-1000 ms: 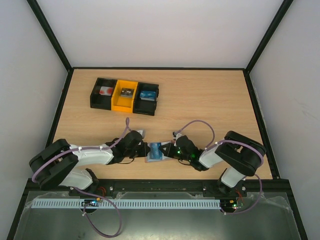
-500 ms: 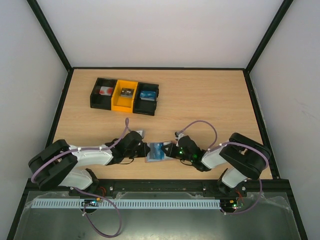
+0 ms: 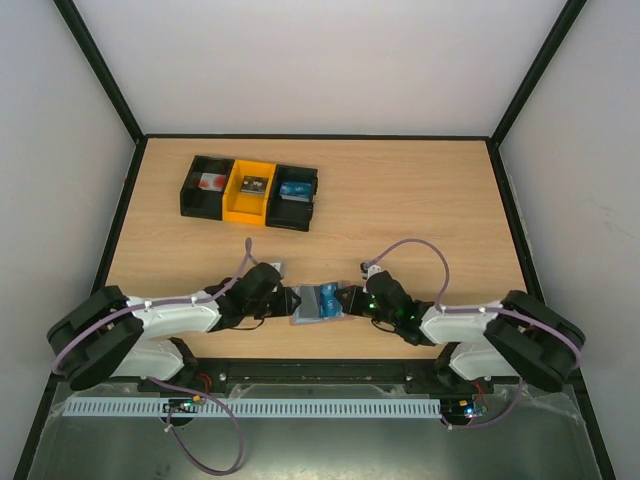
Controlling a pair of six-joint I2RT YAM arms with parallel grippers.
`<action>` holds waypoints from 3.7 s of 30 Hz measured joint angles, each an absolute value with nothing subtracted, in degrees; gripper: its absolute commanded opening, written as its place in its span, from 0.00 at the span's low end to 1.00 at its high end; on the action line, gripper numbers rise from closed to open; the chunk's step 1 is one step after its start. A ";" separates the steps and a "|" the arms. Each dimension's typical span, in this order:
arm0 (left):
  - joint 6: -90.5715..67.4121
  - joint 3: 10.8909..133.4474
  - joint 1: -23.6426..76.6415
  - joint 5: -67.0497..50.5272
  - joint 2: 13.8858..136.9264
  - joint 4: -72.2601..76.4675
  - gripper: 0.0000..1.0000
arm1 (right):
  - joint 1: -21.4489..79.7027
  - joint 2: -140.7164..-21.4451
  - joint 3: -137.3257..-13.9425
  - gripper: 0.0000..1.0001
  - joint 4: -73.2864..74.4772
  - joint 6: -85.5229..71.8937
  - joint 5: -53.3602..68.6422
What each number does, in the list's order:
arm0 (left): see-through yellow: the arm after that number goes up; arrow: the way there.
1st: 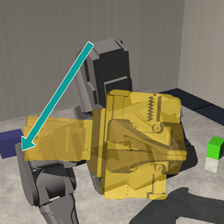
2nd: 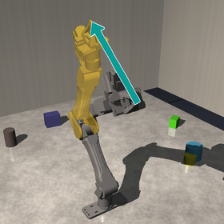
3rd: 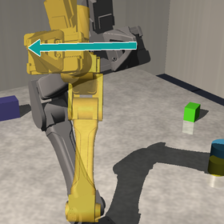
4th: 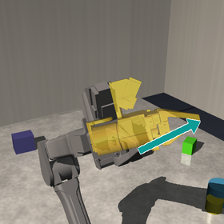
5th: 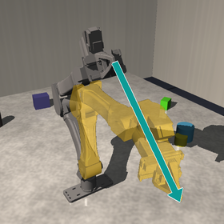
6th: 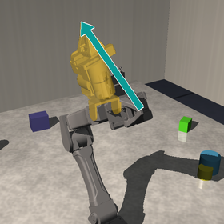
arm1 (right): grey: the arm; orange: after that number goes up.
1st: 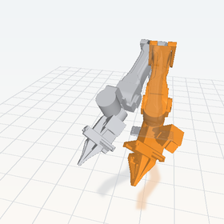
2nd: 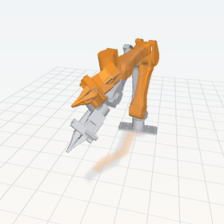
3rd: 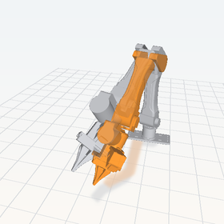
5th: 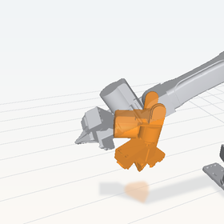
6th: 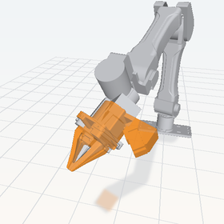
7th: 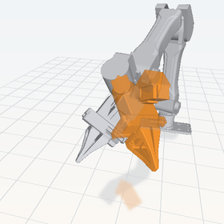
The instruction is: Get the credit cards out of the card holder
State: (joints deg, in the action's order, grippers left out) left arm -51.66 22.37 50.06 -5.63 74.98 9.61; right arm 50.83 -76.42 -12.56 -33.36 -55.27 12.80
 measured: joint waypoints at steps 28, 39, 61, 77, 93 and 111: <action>-44.12 30.26 49.80 -27.22 47.99 3.31 0.58 | 50.63 -35.16 -16.32 0.02 -14.31 -44.34 42.15; -43.64 28.10 49.80 -32.69 47.22 5.45 0.30 | 50.63 -39.03 -16.21 0.02 -20.01 -48.62 46.70; -44.58 25.41 49.54 -34.46 43.99 7.68 0.03 | 50.57 -40.95 -15.70 0.45 -22.26 -50.37 45.43; -41.93 31.51 45.52 -6.31 48.01 1.80 0.03 | 50.57 -39.35 -17.63 0.98 -12.43 -49.10 32.29; -36.49 42.35 28.27 5.56 74.19 11.03 0.03 | 50.57 -33.52 -18.28 0.98 -6.31 -48.93 22.39; -34.87 55.92 24.36 4.60 97.49 23.51 0.03 | 50.57 -35.66 -20.73 0.98 -4.69 -47.77 18.52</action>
State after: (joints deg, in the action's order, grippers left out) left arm -34.87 55.92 24.36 4.60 97.49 23.51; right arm 50.57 -35.66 -20.73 -4.69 -47.77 18.52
